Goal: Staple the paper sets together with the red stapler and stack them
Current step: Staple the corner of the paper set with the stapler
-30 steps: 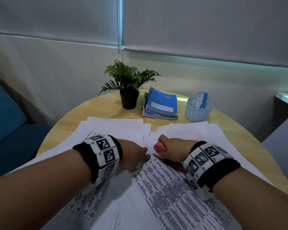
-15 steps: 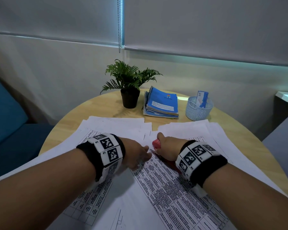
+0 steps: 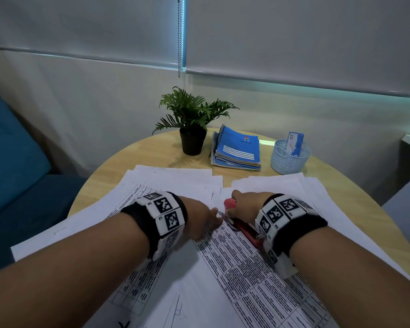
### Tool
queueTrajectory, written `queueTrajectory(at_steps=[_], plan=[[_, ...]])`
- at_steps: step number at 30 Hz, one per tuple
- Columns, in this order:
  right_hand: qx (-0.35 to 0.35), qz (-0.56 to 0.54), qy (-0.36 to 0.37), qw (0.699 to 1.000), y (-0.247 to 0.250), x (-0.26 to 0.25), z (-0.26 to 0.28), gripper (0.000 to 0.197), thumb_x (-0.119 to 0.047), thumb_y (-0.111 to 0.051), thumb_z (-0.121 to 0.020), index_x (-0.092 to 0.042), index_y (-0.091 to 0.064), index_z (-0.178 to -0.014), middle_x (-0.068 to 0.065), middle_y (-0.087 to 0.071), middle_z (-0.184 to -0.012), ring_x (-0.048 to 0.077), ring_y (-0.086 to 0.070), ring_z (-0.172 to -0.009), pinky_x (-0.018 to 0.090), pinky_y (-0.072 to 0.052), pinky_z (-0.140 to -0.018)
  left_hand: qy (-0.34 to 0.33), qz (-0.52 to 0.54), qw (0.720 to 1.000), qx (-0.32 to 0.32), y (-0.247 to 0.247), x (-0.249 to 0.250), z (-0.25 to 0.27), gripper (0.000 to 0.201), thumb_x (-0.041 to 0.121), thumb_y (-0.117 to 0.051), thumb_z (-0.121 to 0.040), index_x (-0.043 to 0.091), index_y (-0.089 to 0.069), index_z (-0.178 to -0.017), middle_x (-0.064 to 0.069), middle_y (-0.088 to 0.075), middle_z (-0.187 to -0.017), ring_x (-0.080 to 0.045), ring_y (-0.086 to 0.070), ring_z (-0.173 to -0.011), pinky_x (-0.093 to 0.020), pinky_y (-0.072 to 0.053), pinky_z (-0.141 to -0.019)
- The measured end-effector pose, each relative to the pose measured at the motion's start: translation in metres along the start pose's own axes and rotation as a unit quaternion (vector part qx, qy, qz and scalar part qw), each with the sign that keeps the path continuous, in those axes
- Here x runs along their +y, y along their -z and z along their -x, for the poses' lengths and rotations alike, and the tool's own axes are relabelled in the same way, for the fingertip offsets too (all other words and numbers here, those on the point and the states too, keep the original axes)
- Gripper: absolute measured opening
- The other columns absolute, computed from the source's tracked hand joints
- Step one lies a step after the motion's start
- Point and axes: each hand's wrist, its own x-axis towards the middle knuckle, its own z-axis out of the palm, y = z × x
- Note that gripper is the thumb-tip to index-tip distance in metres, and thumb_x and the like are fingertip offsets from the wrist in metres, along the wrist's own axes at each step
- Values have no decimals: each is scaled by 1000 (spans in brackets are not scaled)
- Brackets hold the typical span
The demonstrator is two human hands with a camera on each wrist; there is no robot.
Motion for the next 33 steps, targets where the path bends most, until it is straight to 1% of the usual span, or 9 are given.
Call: queueTrajectory(at_steps=[4, 10, 16, 20, 22, 25, 28, 30, 33], plan=[[-4, 10, -4, 1000, -2, 1, -2, 45, -44, -40, -97, -14, -37, -130, 7, -54, -126, 27, -52, -114, 37, -38, -87, 12, 0, 1000, 5, -2, -2, -2, 69, 13, -50, -93, 28, -14, -150, -2, -31, -151, -23, -40, -130, -33, -38, -103], [-12, 63, 21, 998, 3, 1, 5, 43, -40, -34, -101, -11, -41, -132, 10, -52, -123, 29, -52, -113, 38, -41, -91, 0, -12, 1000, 14, 0, 0, 2, 69, 16, -47, -95, 28, -9, -151, 0, -12, -158, -21, -30, -137, -30, -31, -105], [-2, 143, 49, 988, 3, -1, 6, 36, -36, -32, -103, -16, -47, -128, 10, -53, -122, 27, -55, -106, 39, -47, -90, 15, 14, 999, 25, -5, -4, -4, 74, 17, -53, -93, 24, -9, -151, -6, -35, -147, -20, -39, -129, -28, -33, -101], [4, 179, 61, 982, -2, 2, 3, 38, -34, -30, -103, -16, -43, -134, 12, -50, -124, 29, -54, -111, 37, -43, -83, 2, 9, 999, 32, -6, -6, -7, 69, 17, -52, -92, 27, -16, -150, -1, -25, -153, -19, -35, -133, -29, -31, -107], [3, 174, 58, 983, -4, 7, 6, 38, -32, -28, -104, -14, -42, -134, 14, -49, -126, 30, -55, -111, 36, -43, -83, -11, 27, 998, 49, -5, -10, -9, 67, 20, -58, -88, 26, -28, -147, 0, -27, -152, -18, -34, -134, -33, -32, -110], [-1, 160, 27, 987, -5, 24, 12, 40, -34, -27, -103, -11, -41, -134, 15, -43, -129, 32, -53, -112, 38, -42, -85, 5, 69, 994, 79, -4, -13, -10, 60, 28, -67, -82, 25, -43, -136, -1, -36, -141, -18, -42, -126, -32, -37, -105], [16, 122, -36, 992, -8, 52, 18, 48, -42, -22, -102, -11, -41, -134, 13, -41, -133, 30, -51, -117, 42, -41, -95, 80, 68, 988, 112, -7, -10, -12, 57, 45, -61, -83, 18, -43, -129, -4, -41, -129, -22, -48, -114, -36, -43, -95], [40, 93, -79, 992, -12, 70, 20, 51, -46, -26, -101, -9, -40, -133, 13, -42, -134, 30, -51, -119, 41, -42, -98, 103, 46, 986, 123, -8, -8, -17, 61, 51, -60, -81, 11, -46, -126, -6, -45, -124, -23, -46, -112, -38, -44, -94], [48, 31, -135, 989, -14, 95, 22, 49, -44, -33, -100, -8, -40, -133, 14, -39, -134, 31, -50, -119, 40, -43, -98, 144, 78, 978, 132, -2, -9, -22, 74, 51, -71, -73, 9, -46, -128, -4, -53, -121, -20, -54, -110, -33, -47, -94]])
